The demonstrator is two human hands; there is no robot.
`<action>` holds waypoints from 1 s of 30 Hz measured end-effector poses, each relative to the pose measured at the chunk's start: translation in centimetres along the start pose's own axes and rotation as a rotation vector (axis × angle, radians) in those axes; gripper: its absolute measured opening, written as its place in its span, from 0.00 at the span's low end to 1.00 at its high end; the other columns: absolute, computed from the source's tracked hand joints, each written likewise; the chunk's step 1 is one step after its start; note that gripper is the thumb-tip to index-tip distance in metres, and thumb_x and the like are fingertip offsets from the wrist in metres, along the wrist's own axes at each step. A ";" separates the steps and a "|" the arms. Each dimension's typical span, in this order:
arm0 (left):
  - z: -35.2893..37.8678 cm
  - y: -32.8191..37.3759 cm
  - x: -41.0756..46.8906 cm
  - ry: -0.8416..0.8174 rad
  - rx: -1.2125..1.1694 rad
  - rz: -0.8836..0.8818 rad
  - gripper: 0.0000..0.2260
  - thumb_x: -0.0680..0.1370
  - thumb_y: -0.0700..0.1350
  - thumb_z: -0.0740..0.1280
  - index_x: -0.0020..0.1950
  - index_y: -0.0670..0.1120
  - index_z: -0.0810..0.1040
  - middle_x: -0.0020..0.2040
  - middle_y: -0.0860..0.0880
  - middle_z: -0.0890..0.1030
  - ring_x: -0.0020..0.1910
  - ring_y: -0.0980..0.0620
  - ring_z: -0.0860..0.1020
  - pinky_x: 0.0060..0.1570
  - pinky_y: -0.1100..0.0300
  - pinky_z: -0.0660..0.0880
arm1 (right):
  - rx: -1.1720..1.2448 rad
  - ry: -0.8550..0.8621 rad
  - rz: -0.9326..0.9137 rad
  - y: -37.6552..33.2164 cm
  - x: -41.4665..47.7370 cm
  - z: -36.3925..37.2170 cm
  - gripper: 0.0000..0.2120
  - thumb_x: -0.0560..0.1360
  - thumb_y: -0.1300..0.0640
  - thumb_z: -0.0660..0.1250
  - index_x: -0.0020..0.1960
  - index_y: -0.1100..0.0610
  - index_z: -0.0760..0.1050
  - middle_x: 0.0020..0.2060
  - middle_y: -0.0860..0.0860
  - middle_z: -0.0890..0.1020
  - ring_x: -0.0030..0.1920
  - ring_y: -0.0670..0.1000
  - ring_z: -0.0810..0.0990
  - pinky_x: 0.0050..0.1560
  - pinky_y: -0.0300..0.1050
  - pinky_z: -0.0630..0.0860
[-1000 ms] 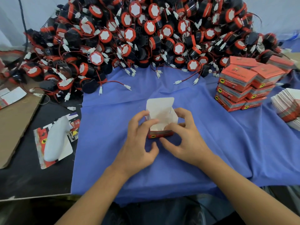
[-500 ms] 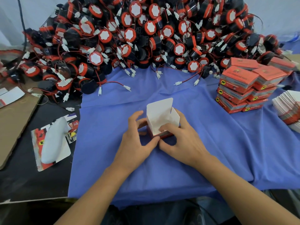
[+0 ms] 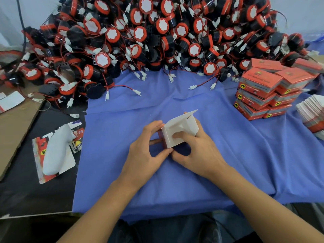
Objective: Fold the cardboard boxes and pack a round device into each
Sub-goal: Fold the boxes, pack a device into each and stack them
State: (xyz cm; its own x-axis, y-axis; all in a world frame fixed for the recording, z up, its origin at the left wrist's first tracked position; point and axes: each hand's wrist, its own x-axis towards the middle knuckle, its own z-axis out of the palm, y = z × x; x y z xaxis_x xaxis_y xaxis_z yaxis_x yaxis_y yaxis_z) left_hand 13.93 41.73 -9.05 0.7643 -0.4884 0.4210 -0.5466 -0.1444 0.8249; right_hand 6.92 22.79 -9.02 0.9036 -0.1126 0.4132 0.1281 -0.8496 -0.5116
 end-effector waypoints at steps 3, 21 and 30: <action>0.0 -0.2 0.2 0.009 -0.060 -0.055 0.35 0.72 0.41 0.81 0.73 0.57 0.67 0.67 0.61 0.78 0.61 0.58 0.82 0.60 0.64 0.78 | 0.006 -0.011 -0.047 -0.1 0.0 -0.2 0.17 0.71 0.45 0.70 0.59 0.46 0.81 0.71 0.47 0.69 0.70 0.49 0.70 0.51 0.46 0.80; -0.1 -0.3 0.5 0.039 -0.072 -0.055 0.31 0.73 0.43 0.79 0.72 0.54 0.69 0.68 0.59 0.78 0.68 0.58 0.77 0.61 0.61 0.78 | 0.046 0.020 0.019 0.3 -0.2 0.3 0.14 0.71 0.44 0.70 0.55 0.47 0.78 0.69 0.43 0.70 0.61 0.48 0.76 0.50 0.49 0.80; 0.0 -0.5 0.8 0.001 -0.130 -0.125 0.30 0.75 0.40 0.75 0.73 0.55 0.70 0.67 0.62 0.78 0.66 0.61 0.78 0.60 0.61 0.79 | 0.315 0.156 0.051 -0.3 -0.8 -0.8 0.16 0.77 0.52 0.64 0.63 0.45 0.68 0.66 0.42 0.73 0.68 0.48 0.74 0.62 0.49 0.76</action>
State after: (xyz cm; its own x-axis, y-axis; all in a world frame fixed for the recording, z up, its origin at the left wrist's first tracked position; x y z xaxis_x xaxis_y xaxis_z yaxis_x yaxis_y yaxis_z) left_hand 14.84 41.39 -9.07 0.8239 -0.4731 0.3119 -0.3983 -0.0919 0.9127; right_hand 5.86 22.72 -8.55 0.8420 -0.2487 0.4787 0.2260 -0.6431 -0.7317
